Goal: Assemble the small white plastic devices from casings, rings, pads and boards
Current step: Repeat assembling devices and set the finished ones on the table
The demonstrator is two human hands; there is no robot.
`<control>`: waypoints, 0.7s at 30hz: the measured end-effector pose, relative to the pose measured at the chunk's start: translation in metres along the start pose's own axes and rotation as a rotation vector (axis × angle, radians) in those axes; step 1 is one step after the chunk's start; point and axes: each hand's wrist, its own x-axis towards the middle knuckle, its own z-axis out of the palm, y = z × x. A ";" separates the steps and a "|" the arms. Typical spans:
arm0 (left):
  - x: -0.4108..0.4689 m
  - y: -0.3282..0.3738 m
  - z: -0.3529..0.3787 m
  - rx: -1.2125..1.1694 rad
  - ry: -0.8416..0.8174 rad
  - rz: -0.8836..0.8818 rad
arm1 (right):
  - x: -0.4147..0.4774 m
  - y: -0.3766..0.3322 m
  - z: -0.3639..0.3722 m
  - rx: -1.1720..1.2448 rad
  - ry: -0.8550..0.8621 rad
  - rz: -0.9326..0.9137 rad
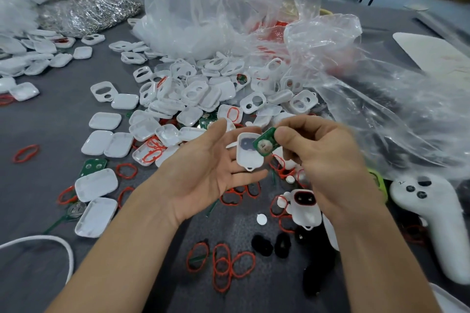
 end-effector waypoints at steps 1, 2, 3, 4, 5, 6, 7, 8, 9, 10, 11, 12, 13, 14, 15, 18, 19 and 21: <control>0.000 0.000 0.000 0.009 -0.006 -0.014 | 0.001 0.000 0.001 -0.065 -0.039 -0.030; 0.000 -0.001 0.001 0.018 -0.007 -0.024 | 0.002 0.000 0.002 -0.124 -0.070 -0.059; 0.001 -0.001 0.001 0.025 -0.004 -0.032 | 0.004 0.000 0.002 -0.176 -0.088 -0.087; 0.001 -0.001 0.001 0.029 -0.003 -0.036 | 0.005 0.000 0.001 -0.222 -0.099 -0.113; 0.001 -0.001 0.001 0.031 -0.006 -0.038 | 0.007 0.000 0.001 -0.256 -0.112 -0.133; 0.000 -0.001 0.001 0.033 -0.016 -0.041 | 0.007 0.000 0.001 -0.276 -0.126 -0.145; 0.000 -0.002 0.001 0.032 -0.032 -0.046 | 0.008 0.000 0.001 -0.284 -0.142 -0.151; -0.001 -0.002 0.001 0.032 -0.046 -0.055 | 0.008 0.000 0.001 -0.288 -0.156 -0.150; -0.001 -0.002 0.002 0.036 -0.056 -0.063 | 0.008 0.000 0.002 -0.295 -0.165 -0.148; -0.001 -0.003 0.002 0.042 -0.059 -0.071 | 0.008 0.001 0.003 -0.313 -0.168 -0.150; 0.000 -0.003 0.002 0.046 -0.058 -0.076 | 0.009 0.001 0.003 -0.342 -0.167 -0.158; 0.000 -0.003 0.002 0.047 -0.055 -0.079 | 0.009 0.002 0.003 -0.379 -0.164 -0.169; 0.000 -0.003 0.002 0.048 -0.055 -0.082 | 0.010 0.003 0.003 -0.419 -0.160 -0.181; 0.000 -0.003 0.002 0.049 -0.059 -0.084 | 0.011 0.004 0.003 -0.456 -0.156 -0.190; 0.000 -0.003 0.003 0.050 -0.065 -0.086 | 0.012 0.005 0.003 -0.483 -0.154 -0.194; -0.001 -0.003 0.004 0.052 -0.069 -0.090 | 0.012 0.006 0.002 -0.506 -0.153 -0.200; -0.001 -0.003 0.004 0.053 -0.067 -0.091 | 0.012 0.006 0.002 -0.507 -0.154 -0.203; -0.002 -0.002 0.005 0.054 -0.060 -0.094 | 0.011 0.006 0.002 -0.508 -0.155 -0.209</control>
